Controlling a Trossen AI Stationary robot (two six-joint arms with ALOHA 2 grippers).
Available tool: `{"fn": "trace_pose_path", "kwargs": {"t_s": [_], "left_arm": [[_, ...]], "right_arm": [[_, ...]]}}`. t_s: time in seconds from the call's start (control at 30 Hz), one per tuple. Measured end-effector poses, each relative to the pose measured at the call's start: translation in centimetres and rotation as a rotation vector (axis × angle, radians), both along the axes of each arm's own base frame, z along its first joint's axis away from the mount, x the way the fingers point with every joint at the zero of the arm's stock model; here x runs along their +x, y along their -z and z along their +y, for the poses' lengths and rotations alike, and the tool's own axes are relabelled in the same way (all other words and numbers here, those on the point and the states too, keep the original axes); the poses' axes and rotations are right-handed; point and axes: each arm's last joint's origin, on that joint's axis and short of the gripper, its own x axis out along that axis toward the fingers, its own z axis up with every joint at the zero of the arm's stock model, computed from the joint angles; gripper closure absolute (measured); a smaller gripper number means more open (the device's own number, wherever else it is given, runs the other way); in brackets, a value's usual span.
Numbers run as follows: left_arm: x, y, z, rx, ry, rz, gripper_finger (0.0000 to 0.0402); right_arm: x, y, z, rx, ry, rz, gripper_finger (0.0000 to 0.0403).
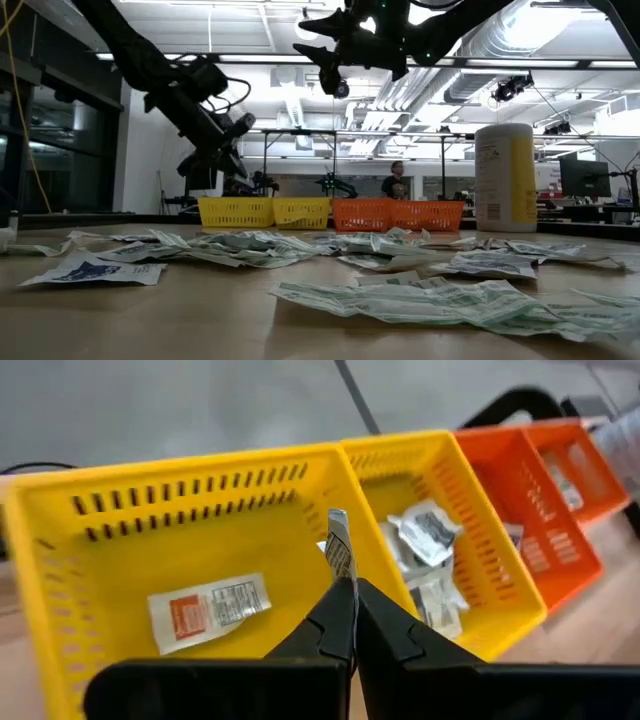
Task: Pick & Place First Aid Supplies
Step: Put the orange packet into the left yellow bin
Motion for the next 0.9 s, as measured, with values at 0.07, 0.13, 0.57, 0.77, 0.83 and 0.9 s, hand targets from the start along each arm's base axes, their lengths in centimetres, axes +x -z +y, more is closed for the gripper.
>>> {"fn": "trace_pose_path", "kwargs": {"t_s": [0.07, 0.13, 0.57, 0.77, 0.83, 0.9], "left_arm": [[0.2, 0.3, 0.4, -0.027, 0.041, -0.011, 0.0401], [0.3, 0.7, 1.0, -0.061, 0.061, -0.027, 0.0401], [-1.1, 1.3, 2.4, -0.123, 0.004, -0.029, 0.0315], [-1.1, 0.6, 2.1, -0.088, 0.072, -0.035, 0.0273], [-1.4, 0.0, 1.8, -0.072, 0.087, -0.030, 0.0272], [-1.7, -0.7, 1.3, -0.060, 0.105, -0.012, 0.0275]], "right_arm": [[0.0, 0.1, 0.0, 0.000, 0.000, 0.010, 0.0226], [0.0, 0.3, 0.0, 0.003, 0.000, 0.024, 0.0226], [0.0, 0.9, 0.0, -0.001, -0.001, 0.061, 0.0226], [0.0, 1.0, 0.0, 0.014, -0.004, 0.078, 0.0226], [0.0, 1.2, 0.0, 0.021, -0.004, 0.095, 0.0226], [0.0, 1.5, 0.0, 0.025, -0.005, 0.114, 0.0226]]}}
